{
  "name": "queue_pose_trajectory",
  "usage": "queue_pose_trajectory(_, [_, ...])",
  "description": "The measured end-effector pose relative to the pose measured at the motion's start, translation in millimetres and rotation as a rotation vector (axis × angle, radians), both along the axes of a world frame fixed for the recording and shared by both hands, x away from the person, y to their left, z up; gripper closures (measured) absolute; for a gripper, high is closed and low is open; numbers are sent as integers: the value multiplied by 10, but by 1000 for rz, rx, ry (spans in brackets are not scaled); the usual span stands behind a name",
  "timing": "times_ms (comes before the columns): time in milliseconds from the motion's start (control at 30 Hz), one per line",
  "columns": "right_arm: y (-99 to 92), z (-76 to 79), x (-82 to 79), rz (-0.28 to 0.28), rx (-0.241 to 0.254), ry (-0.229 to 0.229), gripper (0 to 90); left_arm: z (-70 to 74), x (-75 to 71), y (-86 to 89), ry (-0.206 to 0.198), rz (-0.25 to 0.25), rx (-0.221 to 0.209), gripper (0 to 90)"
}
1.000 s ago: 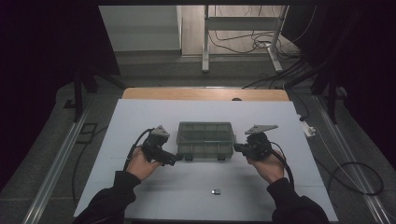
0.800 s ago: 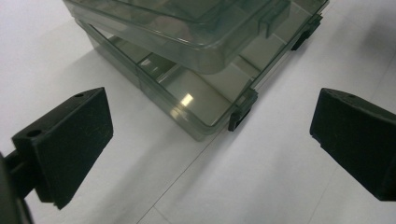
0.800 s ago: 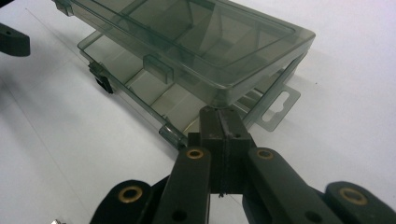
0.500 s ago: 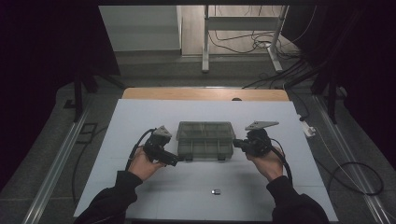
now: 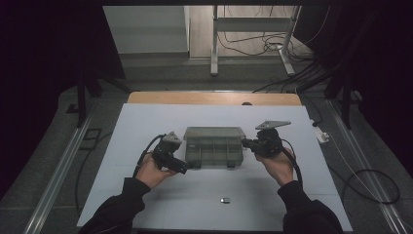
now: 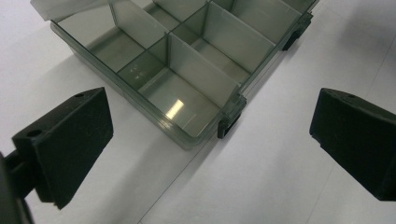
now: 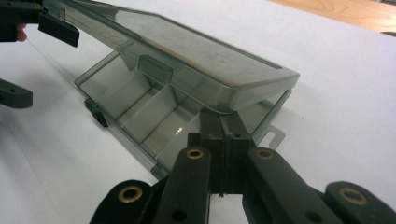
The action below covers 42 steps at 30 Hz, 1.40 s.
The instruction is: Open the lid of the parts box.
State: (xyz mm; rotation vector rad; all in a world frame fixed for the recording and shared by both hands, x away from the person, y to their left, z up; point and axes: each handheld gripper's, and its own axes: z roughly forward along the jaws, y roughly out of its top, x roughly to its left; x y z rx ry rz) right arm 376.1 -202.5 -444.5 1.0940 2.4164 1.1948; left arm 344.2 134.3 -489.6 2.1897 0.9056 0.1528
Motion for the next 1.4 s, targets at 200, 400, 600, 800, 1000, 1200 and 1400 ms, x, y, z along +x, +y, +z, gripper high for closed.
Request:
queue_pose_trajectory(200, [9,38,33,-6,11,-10,887,3,-6,-31,-5,-13,9,62])
queue_pose_trajectory(400, [21,78,68,-8,19,-21,887,18,-6,-56,-15,-19,2,205])
queue_pose_trajectory(600, [31,108,101,-12,24,-27,887,29,6,-70,-25,-23,-2,365])
queue_pose_trajectory(800, [50,133,139,-19,25,-36,887,24,34,-99,-19,-28,3,614])
queue_pose_trajectory(1000, [62,140,159,-20,23,-40,887,20,70,-169,-13,-47,-7,797])
queue_pose_trajectory(1200, [87,151,184,-22,16,-44,887,-6,110,-286,-24,-65,8,887])
queue_pose_trajectory(1400, [102,160,217,-26,18,-47,887,-52,137,-370,-33,-64,19,888])
